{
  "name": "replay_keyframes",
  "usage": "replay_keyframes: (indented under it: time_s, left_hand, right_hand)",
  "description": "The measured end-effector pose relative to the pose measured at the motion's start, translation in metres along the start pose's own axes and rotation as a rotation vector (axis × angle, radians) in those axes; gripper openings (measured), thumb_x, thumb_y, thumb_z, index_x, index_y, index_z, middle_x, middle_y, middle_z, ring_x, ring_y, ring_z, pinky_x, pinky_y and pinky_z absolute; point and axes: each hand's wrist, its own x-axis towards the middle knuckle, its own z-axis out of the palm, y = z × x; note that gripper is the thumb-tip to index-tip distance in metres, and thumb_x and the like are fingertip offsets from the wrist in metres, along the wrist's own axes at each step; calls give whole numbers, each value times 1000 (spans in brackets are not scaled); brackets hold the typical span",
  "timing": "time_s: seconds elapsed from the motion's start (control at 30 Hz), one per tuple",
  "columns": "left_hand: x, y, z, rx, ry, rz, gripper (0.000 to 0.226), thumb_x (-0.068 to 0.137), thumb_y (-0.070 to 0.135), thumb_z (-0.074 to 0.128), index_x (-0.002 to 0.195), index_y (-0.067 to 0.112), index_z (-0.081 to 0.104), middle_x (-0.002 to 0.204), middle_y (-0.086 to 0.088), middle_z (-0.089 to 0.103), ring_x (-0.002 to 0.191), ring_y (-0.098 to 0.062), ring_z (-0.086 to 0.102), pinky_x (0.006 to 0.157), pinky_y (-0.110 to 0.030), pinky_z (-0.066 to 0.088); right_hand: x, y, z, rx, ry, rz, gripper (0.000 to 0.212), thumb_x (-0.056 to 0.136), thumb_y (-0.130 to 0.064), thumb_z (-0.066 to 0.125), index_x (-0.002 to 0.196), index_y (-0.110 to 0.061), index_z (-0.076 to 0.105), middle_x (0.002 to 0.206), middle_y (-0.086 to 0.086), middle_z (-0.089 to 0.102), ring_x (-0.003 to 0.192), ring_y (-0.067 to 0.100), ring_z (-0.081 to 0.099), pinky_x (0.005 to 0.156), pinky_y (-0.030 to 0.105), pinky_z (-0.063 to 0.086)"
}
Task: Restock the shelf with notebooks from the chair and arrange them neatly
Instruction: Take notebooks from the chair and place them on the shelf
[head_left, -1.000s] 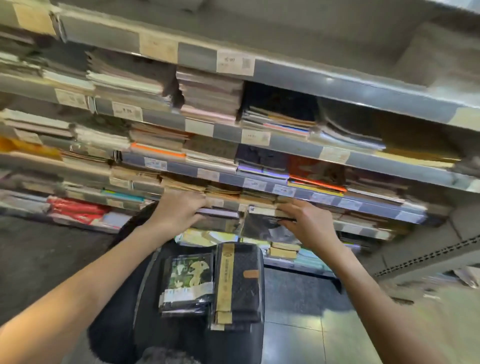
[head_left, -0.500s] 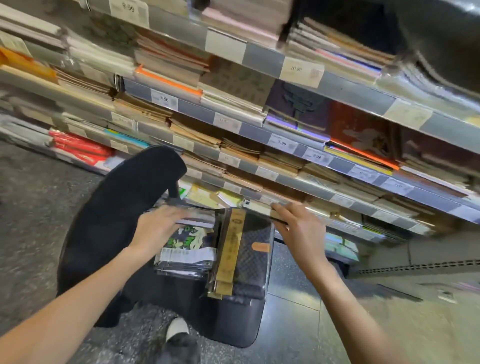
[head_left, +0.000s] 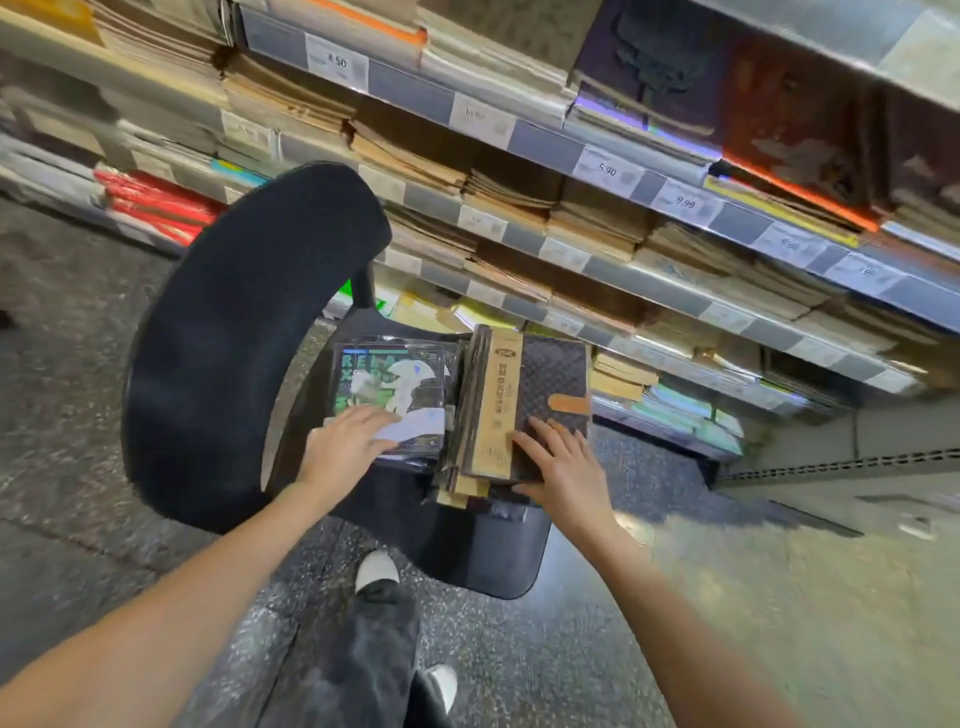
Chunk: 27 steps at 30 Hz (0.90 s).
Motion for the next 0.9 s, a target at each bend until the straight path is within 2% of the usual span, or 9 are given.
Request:
replay_keyframes:
  time_s: [0.1, 0.17, 0.3, 0.5, 0.73, 0.9]
  left_hand:
    - [-4, 12, -3, 5, -1, 9, 33, 87, 31, 60, 119, 23, 62, 125, 4, 59, 121, -16, 49, 91, -35, 44]
    - [-6, 21, -7, 13, -20, 28, 32, 90, 35, 56, 120, 26, 60, 127, 8, 57, 124, -13, 46, 91, -32, 43]
    - [-9, 41, -16, 21, -111, 119, 33, 92, 39, 50, 122, 26, 58, 127, 8, 57, 122, -11, 46, 94, -31, 41]
    - [-3, 81, -45, 91, -217, 193, 42, 94, 42, 44, 133, 27, 45, 139, 7, 45, 131, -11, 35, 105, -33, 33]
    - [9, 127, -98, 165, -293, 231, 46, 94, 40, 44, 137, 28, 39, 143, 6, 40, 131, -14, 35, 104, -35, 33]
    - [30, 157, -143, 190, -280, 285, 44, 92, 42, 46, 134, 29, 43, 138, 8, 46, 126, -13, 41, 96, -35, 41]
  right_hand:
    - [-5, 0, 13, 91, -140, 107, 65, 90, -38, 54, 145, -29, 23, 156, 0, 12, 144, 21, 8, 116, 40, 11]
    - [-5, -2, 13, 108, -181, 110, 64, 91, -39, 51, 146, -30, 19, 157, 1, 4, 144, 20, 0, 117, 41, 3]
    - [-8, -5, -3, 203, -224, 155, 60, 92, -40, 49, 145, -27, 24, 156, 1, 13, 143, 21, 10, 116, 44, 10]
    - [-21, -9, -35, 248, -236, 186, 59, 92, -38, 51, 144, -21, 28, 153, 0, 25, 139, 22, 24, 113, 38, 23]
    - [-32, -14, -88, 304, -191, 201, 54, 90, -35, 54, 140, -21, 36, 147, 0, 36, 128, 24, 41, 102, 37, 39]
    - [-26, -11, -146, 331, -122, 241, 54, 91, -38, 53, 140, -21, 38, 149, 0, 33, 132, 22, 37, 107, 37, 35]
